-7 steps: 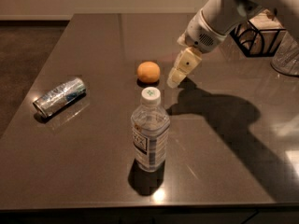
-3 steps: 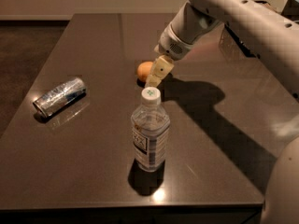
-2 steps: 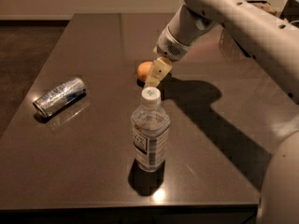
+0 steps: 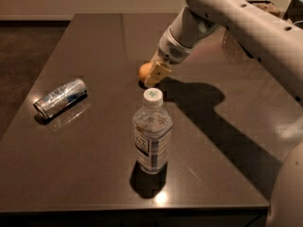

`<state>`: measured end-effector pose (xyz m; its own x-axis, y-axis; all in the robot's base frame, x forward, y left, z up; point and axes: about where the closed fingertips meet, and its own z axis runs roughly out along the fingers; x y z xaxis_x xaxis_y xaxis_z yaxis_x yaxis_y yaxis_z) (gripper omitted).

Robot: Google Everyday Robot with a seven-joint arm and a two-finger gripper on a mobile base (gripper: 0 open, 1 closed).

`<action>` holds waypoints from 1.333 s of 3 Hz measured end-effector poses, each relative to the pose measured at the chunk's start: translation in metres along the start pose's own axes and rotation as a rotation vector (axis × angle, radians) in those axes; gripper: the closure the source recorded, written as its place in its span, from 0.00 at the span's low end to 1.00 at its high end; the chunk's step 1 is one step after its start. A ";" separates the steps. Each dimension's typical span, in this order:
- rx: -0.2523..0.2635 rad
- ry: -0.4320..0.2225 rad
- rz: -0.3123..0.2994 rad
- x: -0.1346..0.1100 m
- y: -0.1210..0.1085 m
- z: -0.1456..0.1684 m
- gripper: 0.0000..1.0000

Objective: Move orange near blue plastic bottle

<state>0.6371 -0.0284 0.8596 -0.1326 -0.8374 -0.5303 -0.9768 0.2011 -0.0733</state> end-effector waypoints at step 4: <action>-0.073 -0.081 -0.125 0.044 0.106 -0.078 1.00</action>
Offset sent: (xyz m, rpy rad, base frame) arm -0.0655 -0.0554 0.0350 0.0499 -0.0275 0.0477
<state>0.5151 -0.0835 0.8950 0.0019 -0.8091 -0.5876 -0.9948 0.0581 -0.0833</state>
